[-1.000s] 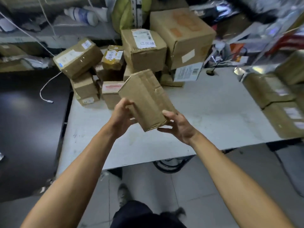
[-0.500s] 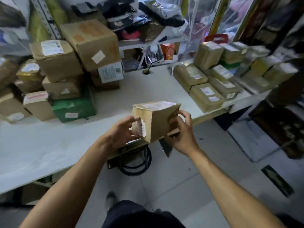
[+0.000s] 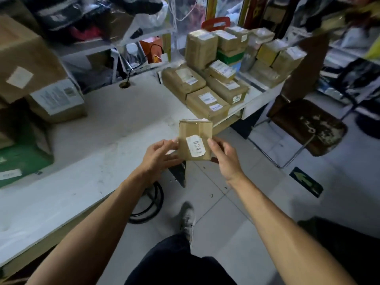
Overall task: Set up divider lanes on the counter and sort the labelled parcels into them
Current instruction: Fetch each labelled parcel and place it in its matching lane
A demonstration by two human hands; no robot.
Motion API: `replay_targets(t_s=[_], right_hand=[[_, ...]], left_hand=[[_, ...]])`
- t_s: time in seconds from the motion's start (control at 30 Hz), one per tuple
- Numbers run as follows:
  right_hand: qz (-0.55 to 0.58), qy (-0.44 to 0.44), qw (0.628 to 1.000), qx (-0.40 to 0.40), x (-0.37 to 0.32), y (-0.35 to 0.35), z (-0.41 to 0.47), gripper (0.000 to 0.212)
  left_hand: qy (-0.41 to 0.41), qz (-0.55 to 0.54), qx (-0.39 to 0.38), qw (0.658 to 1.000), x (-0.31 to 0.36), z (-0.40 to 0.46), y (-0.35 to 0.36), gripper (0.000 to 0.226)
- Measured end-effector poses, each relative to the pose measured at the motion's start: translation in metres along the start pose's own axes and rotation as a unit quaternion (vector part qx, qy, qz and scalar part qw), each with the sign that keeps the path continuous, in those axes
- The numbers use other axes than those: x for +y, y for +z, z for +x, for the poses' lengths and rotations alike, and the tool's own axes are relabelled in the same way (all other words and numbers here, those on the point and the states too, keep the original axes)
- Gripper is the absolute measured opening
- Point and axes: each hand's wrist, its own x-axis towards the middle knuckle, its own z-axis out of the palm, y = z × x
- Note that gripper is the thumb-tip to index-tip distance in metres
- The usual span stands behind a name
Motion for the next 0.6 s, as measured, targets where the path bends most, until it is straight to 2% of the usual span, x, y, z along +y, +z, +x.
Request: replay_targets(t_s=[0.07,0.13,0.17,0.27,0.37,0.47,0.53,0.6], right_hand=[[0.009,0.005,0.999,0.031,-0.004,-0.015,0.014,0.044],[0.023,0.023,0.998,0.05,-0.003,-0.028,0.031,0.036],[0.026,0.033,0.997,0.06,-0.002,-0.035,0.041,0.031],[0.028,0.048,0.995,0.085,0.009,-0.062,0.07,0.034],[0.042,0.046,0.995,0.079,0.017,-0.094,0.093,0.012],[0.064,0.073,0.994,0.056,0.016,-0.126,0.125,0.062],[0.077,0.106,0.991,0.034,0.015,-0.146,0.145,0.077],[0.07,0.135,0.988,0.028,0.014,-0.163,0.162,0.078]], left_hand=[[-0.042,-0.003,0.01,0.999,0.005,0.019,0.02,0.059],[-0.067,0.03,-0.007,0.997,0.004,0.044,0.039,0.07],[-0.075,0.041,-0.017,0.996,0.004,0.058,0.049,0.068],[-0.091,0.038,-0.067,0.993,0.004,0.098,0.073,0.054],[-0.084,0.024,-0.134,0.987,0.008,0.134,0.093,0.053],[-0.097,0.011,-0.164,0.982,0.015,0.168,0.114,0.057],[-0.1,0.0,-0.185,0.978,0.018,0.191,0.128,0.08],[-0.107,0.009,-0.194,0.975,0.02,0.213,0.139,0.108]])
